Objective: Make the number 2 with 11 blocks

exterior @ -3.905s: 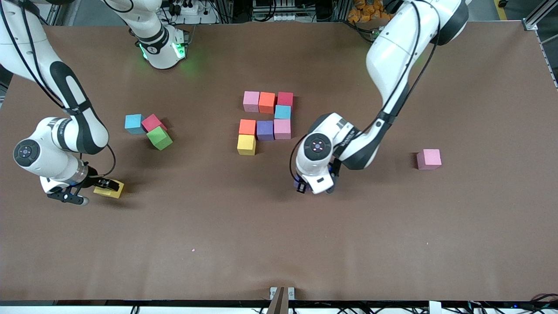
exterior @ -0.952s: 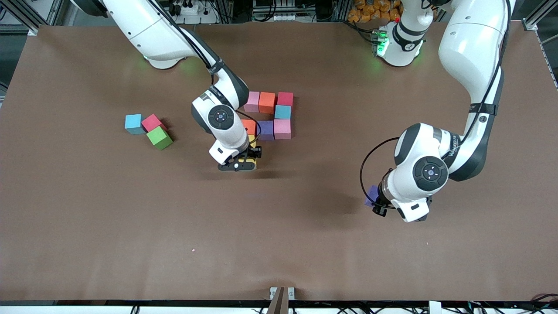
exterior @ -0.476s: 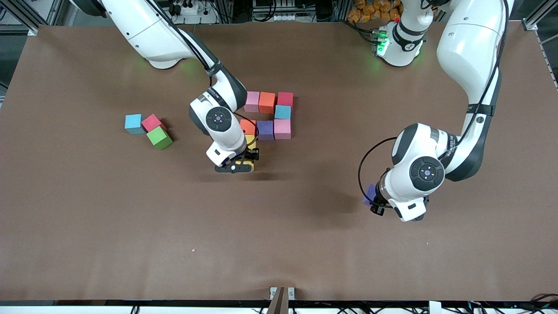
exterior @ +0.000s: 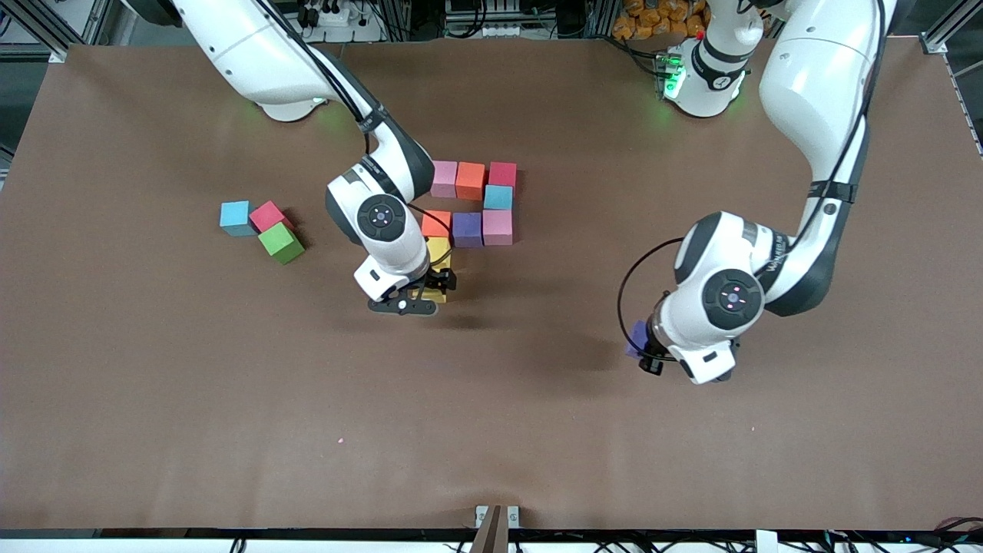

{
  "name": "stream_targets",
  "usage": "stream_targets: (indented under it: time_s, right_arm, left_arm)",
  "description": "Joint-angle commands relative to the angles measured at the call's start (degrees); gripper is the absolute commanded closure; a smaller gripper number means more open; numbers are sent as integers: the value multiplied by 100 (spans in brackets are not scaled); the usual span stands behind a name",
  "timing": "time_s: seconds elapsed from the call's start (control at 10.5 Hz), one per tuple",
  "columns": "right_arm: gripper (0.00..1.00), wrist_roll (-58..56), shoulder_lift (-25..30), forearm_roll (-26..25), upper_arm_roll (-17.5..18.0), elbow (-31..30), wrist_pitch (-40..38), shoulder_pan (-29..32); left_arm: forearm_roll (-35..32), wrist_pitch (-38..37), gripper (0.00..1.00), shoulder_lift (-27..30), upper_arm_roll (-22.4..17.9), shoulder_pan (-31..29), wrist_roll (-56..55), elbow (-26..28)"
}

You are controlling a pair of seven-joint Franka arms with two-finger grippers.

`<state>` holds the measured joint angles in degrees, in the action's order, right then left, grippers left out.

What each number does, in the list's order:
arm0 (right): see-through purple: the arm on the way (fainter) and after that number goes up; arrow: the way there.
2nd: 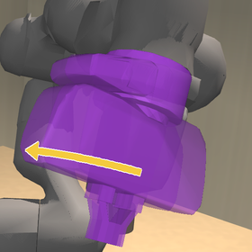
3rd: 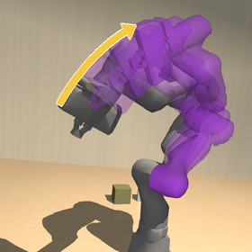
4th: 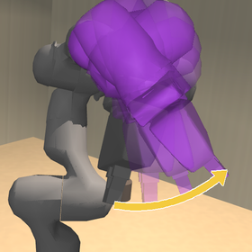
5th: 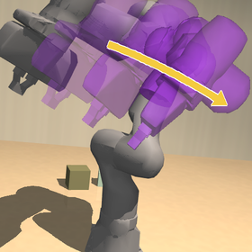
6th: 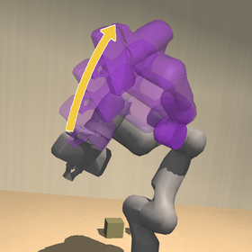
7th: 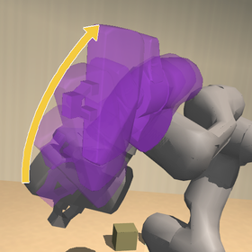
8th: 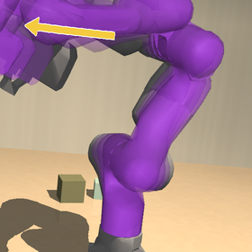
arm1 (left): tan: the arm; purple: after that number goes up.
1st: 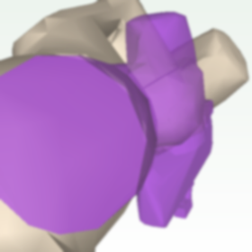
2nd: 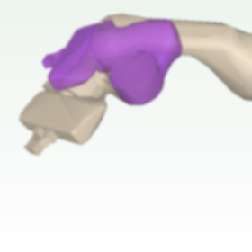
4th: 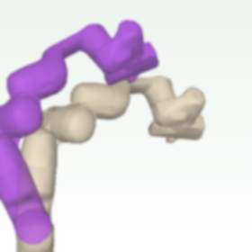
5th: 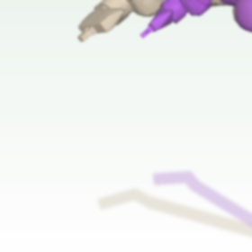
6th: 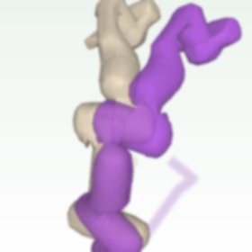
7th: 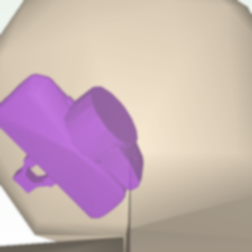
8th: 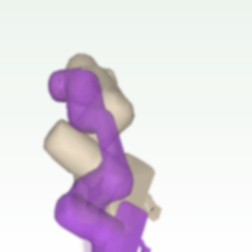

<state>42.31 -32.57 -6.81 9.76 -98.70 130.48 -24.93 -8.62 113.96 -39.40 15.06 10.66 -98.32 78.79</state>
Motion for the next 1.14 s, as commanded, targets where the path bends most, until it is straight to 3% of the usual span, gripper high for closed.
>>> stream_targets:
  time_s: [0.0, 0.19, 0.38, 0.67, 0.76, 0.86, 1.05]
  right_arm:
    - [0, 23, 776, 13, 17, -35, -409, 250]
    - [0, -842, 1487, 179, 34, -367, -427, 714]
    - [0, -2159, 2234, 1020, 8, -519, -1046, 1408]
    - [0, -3070, 2992, 1059, 0, -528, -1718, 2411]
    - [0, -3193, 3046, 1033, -114, -397, -2119, 2561]
    - [0, -3507, 3046, 1007, -445, -91, -2663, 2511]
    - [0, -3870, 3099, 980, -877, 184, -2958, 2440]
  left_arm:
    - [124, -67, 82, 29, -30, 444, -729, 4]
    - [298, 3, 82, -111, -30, 892, -1467, -4]
    - [361, 423, 82, -243, -30, 1296, -2092, -13]
    - [344, 1074, 82, -595, -82, 1762, -2726, -22]
    - [344, 1172, 82, -726, -91, 1903, -2902, -39]
    - [335, 1338, 82, -814, -109, 2035, -3112, -74]
    - [344, 1794, 78, -955, -179, 2185, -3325, -136]
